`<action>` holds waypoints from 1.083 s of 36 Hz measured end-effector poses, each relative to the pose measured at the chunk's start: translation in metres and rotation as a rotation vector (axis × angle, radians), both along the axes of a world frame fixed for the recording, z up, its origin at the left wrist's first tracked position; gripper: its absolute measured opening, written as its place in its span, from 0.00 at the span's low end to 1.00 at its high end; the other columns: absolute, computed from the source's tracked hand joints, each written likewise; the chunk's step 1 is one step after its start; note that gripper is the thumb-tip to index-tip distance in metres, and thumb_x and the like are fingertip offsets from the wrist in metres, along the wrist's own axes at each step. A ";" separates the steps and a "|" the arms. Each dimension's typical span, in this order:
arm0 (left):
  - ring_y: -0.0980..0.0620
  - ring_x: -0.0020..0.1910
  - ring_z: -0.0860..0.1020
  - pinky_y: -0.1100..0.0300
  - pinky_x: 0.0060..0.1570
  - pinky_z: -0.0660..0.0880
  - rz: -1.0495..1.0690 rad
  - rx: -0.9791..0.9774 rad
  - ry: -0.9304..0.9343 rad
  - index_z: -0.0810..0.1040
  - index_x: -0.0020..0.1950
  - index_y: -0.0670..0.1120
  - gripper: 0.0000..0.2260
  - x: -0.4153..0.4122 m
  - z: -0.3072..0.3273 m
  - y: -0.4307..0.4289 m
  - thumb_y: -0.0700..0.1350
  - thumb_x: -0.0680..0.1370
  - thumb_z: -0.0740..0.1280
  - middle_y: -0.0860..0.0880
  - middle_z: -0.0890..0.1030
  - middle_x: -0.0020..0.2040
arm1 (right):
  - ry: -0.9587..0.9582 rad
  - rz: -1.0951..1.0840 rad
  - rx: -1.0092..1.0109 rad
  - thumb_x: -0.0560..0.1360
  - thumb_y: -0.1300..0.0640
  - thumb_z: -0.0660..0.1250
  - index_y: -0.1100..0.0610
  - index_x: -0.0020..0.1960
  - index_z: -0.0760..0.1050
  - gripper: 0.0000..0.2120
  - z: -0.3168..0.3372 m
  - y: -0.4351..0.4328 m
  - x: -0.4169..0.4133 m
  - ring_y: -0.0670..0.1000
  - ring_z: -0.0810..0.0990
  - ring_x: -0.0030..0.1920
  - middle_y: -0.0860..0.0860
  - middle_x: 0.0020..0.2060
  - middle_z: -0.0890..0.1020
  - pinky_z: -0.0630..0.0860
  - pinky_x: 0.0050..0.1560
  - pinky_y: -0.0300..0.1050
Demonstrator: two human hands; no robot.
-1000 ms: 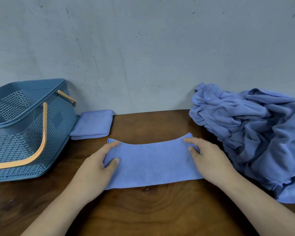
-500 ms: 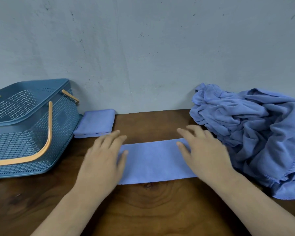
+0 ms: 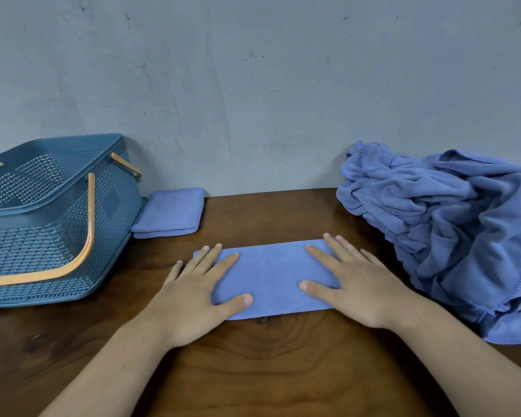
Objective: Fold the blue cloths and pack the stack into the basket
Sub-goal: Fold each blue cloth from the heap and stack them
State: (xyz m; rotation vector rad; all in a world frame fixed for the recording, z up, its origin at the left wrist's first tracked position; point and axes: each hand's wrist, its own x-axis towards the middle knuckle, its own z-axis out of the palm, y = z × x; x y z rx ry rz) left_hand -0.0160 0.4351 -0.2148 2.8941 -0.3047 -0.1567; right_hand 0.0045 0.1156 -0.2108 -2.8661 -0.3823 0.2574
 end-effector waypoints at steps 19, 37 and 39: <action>0.63 0.77 0.60 0.50 0.82 0.52 0.059 -0.069 -0.070 0.66 0.75 0.66 0.31 -0.011 0.016 0.007 0.78 0.77 0.50 0.70 0.66 0.73 | 0.038 0.053 0.013 0.73 0.19 0.55 0.32 0.82 0.53 0.40 0.018 -0.009 -0.014 0.45 0.50 0.81 0.36 0.80 0.55 0.49 0.82 0.53; 0.71 0.77 0.29 0.53 0.82 0.34 -0.331 0.038 0.047 0.42 0.82 0.72 0.26 -0.031 0.007 -0.050 0.66 0.86 0.48 0.72 0.36 0.81 | -0.195 -0.138 -0.042 0.73 0.39 0.64 0.45 0.45 0.69 0.10 0.010 0.008 0.008 0.49 0.68 0.50 0.43 0.45 0.71 0.67 0.52 0.48; 0.70 0.77 0.28 0.52 0.82 0.34 -0.356 0.053 0.058 0.41 0.82 0.73 0.26 -0.031 0.008 -0.049 0.67 0.86 0.47 0.72 0.34 0.81 | -0.182 -0.147 0.003 0.73 0.41 0.66 0.45 0.43 0.68 0.10 0.014 0.007 0.005 0.49 0.70 0.49 0.43 0.44 0.74 0.70 0.51 0.48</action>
